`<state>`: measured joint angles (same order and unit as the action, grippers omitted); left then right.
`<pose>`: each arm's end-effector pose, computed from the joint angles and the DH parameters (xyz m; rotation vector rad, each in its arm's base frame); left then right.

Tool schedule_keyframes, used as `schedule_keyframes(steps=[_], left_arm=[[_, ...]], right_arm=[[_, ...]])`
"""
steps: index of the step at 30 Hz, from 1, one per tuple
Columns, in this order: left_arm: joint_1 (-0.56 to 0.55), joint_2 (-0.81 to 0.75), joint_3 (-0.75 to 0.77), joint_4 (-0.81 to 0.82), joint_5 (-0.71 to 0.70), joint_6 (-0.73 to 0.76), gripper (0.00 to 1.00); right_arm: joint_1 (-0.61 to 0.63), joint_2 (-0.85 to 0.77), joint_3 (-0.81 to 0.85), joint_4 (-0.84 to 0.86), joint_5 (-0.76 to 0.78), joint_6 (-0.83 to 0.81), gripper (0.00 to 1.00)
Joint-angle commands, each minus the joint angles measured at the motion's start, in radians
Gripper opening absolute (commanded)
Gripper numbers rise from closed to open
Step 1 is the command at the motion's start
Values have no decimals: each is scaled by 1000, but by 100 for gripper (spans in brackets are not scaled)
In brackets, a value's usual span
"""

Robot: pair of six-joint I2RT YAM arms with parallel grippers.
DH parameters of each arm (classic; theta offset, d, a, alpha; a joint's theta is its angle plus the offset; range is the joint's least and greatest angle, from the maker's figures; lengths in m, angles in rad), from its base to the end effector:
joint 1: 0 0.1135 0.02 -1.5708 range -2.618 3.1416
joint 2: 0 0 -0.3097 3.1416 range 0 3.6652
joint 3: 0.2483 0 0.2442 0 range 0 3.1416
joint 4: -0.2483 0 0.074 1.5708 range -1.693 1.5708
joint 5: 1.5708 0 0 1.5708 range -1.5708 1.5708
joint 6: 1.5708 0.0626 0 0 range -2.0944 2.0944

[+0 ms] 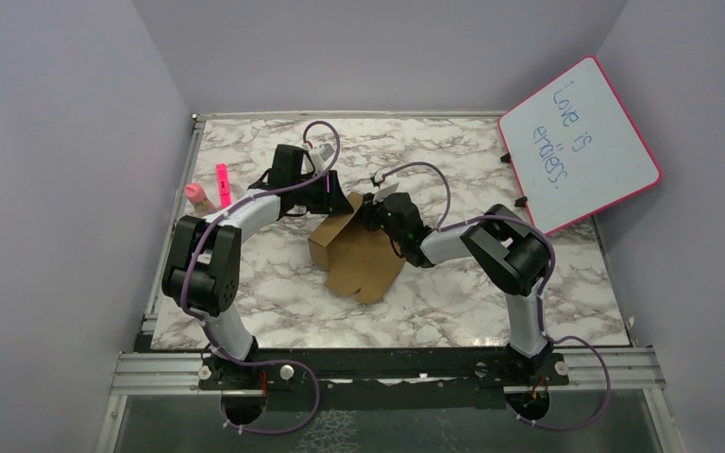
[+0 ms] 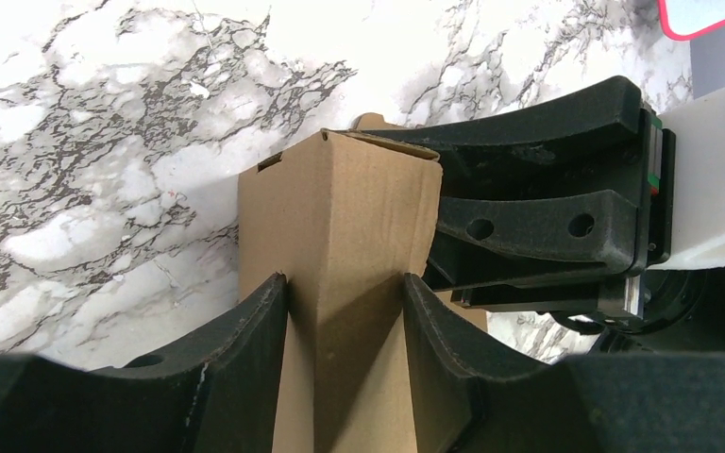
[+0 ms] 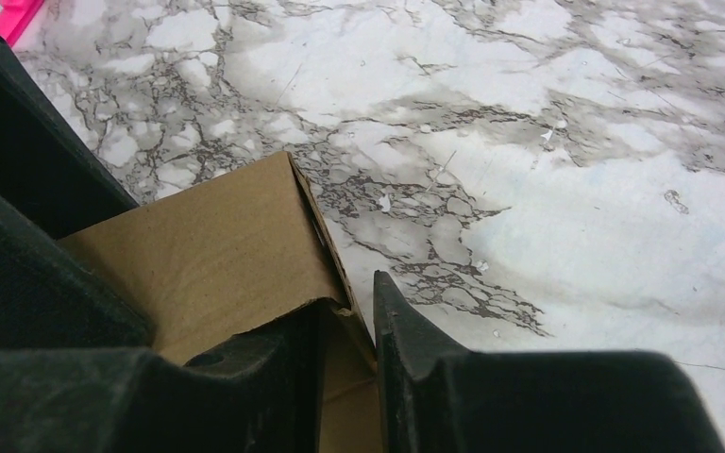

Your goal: Fold the paper box

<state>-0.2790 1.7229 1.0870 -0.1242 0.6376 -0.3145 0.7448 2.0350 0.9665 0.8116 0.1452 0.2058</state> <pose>0.3580 -0.1413 0.2417 0.2907 2.3526 -1.0353 0.3419 0.3029 0.1773 -0.3937 1.8162 0.5348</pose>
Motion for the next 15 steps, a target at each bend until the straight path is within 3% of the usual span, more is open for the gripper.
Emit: schedule_keyframes(steps=[1, 15], left_arm=[[-63, -2, -21, -40, 161, -34, 45], [-66, 5, -21, -38, 184, -38, 45]], right_arm=[[-7, -6, 5, -57, 112, 31, 27], [-7, -10, -66, 87, 51, 78, 28]])
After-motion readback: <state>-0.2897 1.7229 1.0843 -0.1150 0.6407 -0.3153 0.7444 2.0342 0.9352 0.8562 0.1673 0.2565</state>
